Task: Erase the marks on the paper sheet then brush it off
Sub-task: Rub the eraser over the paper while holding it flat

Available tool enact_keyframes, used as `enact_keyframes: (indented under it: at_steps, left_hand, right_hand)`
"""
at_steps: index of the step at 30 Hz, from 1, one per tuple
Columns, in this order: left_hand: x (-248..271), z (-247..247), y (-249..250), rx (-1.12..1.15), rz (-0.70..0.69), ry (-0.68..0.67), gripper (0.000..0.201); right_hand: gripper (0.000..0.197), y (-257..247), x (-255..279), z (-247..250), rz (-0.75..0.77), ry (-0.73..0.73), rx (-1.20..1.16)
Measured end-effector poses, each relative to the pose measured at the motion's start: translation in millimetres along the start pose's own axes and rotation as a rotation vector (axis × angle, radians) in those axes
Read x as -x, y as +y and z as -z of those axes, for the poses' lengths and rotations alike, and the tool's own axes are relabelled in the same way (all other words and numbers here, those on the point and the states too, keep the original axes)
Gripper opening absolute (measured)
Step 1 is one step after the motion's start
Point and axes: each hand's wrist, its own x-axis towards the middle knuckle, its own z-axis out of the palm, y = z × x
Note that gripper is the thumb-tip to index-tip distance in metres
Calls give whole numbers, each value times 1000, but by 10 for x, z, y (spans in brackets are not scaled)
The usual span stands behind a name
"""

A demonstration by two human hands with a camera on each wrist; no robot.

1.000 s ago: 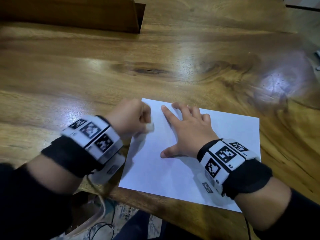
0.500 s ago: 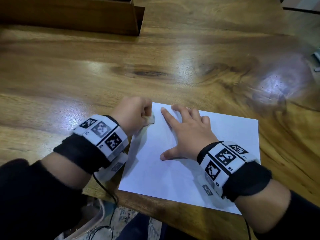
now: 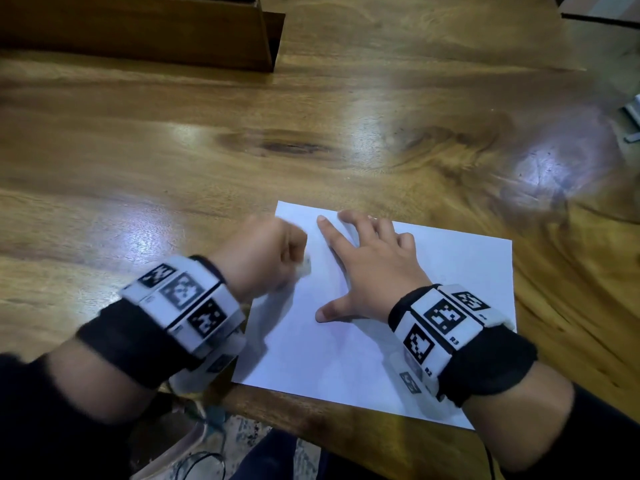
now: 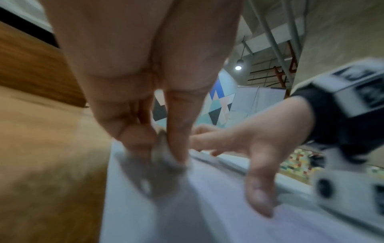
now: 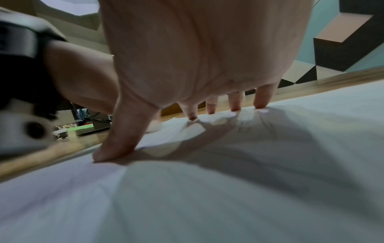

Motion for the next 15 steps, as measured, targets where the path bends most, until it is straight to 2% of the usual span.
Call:
enact_keyframes:
  at_steps: [2,3,4,7,9,10,13,14,15]
  left_hand:
    - [110,-1,-12,-27,-13,-211,18]
    - [94,28,-2,-12,-1,-238,14]
    - [33,64,23,0,8,-200,12]
    - [-209,121,121,14,34,46,9]
    - [-202,90,137,-6,30,113,13]
    - [-127,62,118,-14,11,75,16]
    - [125,-7,71,-4,-30,-207,11]
    - [126,3,66,-4,-15,-250,10]
    - [75,29,67,-3,-4,-230,10]
  right_hand:
    - [122,3,0,-3,3,1,-2]
    - [122,0,1,-4,3,0,-3]
    - [122,0,-2,-3,2,1,-3]
    - [121,-1,0,1,3,1,5]
    - [121,1,-7,4,2,-4,6]
    - [122,1,-7,4,2,-10,4]
    - [123,9,-14,-4,3,-11,-4]
    - [123,10,-13,-5,4,-11,-5]
    - [123,8,-11,-6,3,-10,-5]
